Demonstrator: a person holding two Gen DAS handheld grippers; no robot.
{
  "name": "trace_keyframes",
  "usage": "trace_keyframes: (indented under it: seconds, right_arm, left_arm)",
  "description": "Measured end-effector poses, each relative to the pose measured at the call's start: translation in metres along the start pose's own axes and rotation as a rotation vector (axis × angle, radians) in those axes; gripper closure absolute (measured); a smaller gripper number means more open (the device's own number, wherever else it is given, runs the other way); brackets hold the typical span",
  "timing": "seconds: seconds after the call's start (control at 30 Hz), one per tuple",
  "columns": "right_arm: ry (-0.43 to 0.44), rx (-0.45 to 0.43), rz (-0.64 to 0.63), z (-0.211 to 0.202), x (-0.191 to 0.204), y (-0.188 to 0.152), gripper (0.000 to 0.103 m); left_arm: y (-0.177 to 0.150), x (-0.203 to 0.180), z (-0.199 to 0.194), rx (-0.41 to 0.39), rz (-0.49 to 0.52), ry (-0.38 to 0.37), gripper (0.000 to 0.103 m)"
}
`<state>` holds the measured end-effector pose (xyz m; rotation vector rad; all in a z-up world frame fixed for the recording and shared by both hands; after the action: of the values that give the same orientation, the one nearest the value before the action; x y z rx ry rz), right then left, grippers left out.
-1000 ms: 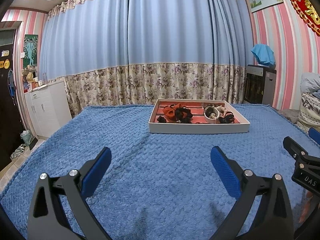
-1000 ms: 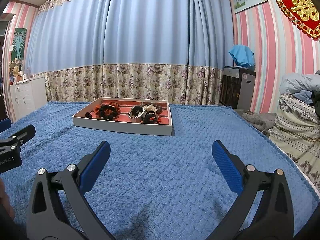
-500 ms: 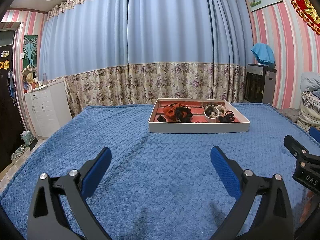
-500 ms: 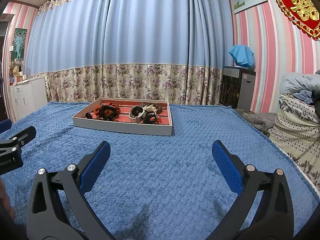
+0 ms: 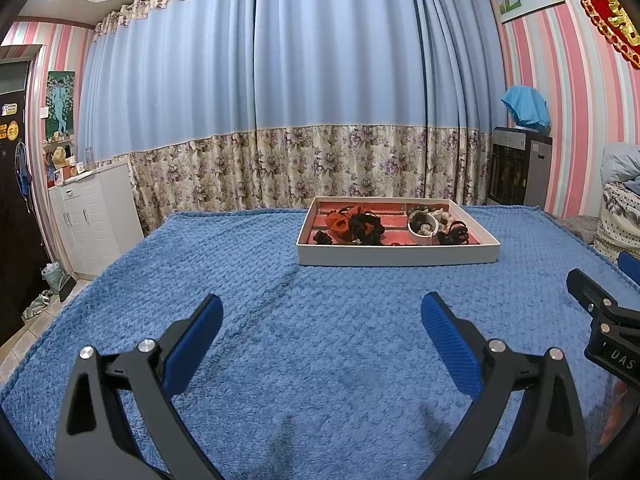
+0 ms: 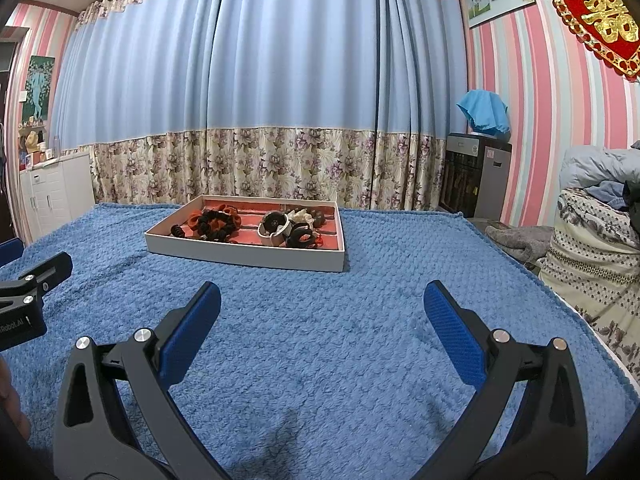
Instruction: Organize jewelry
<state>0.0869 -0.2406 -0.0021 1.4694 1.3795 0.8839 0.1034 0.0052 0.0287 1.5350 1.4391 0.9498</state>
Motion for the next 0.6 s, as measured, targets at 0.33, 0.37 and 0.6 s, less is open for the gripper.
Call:
trace_keyframes:
  seconds: [0.33,0.37,0.6]
  right_arm:
    - [-0.001,-0.001,0.001,-0.0003,-0.0016,-0.0004,0.004]
    - [-0.001,-0.001,0.001,-0.0002,-0.0016,-0.0004,0.004]
    - [-0.001,0.001,0.000,0.0001,-0.0024,-0.0005,0.004]
  left_arm:
    - [-0.0009,-0.0019,-0.0003,0.002,0.007,-0.008,0.006]
    - [-0.0008,-0.0030,-0.0010,0.001,0.009,-0.010,0.006]
    - [-0.0016,-0.0029,-0.0020,-0.003,0.011,-0.008,0.006]
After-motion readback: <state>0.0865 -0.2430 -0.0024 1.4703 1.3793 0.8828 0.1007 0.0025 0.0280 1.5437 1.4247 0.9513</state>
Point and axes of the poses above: each gripper's, at about its wrist camera, not at the fingertips, and z roughly the way its jaws point, x to its left, y to its top, the point moved 1 cm from there along z, roughly the way its jaws point, and after that the axes turned 4 degrees about -z, right-handed, at the moved point
